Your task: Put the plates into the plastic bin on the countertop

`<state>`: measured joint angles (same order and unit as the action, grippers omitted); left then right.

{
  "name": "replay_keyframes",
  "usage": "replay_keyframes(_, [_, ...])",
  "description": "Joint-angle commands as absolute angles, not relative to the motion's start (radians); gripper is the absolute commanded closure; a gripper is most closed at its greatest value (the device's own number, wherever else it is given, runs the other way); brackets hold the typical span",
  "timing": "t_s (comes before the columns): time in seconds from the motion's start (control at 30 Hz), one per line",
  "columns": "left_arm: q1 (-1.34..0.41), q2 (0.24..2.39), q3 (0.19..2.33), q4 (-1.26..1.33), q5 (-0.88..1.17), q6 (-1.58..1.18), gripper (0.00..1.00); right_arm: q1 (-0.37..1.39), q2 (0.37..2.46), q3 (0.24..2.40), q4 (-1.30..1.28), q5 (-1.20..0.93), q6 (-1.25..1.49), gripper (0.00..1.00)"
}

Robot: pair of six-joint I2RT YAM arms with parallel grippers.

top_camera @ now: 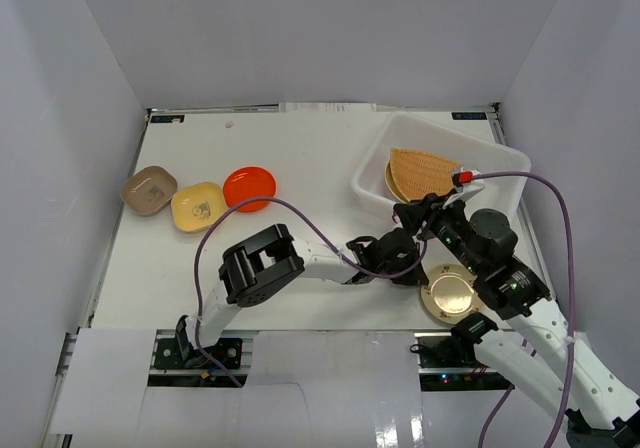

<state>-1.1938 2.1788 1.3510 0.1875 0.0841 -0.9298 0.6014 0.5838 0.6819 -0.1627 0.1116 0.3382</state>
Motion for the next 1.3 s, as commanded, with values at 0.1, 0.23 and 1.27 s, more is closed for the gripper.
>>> replay_keyframes(0.1, [-1.2,2.062,1.192,0.109,0.015,-0.899,1.0,0.598,0.537,0.718,-0.17,0.057,0.371,0.49])
replay_keyframes(0.23, [-1.2,1.759,0.953,0.126,-0.047,-0.902,1.0,0.6,0.555,0.724,-0.153,-0.053,0.4,0.47])
replay_keyframes(1.27, [-1.143,0.319,0.997,-0.749,-0.646,-0.871,1.0,0.808,2.061,1.619,0.086,0.083,0.566,0.33])
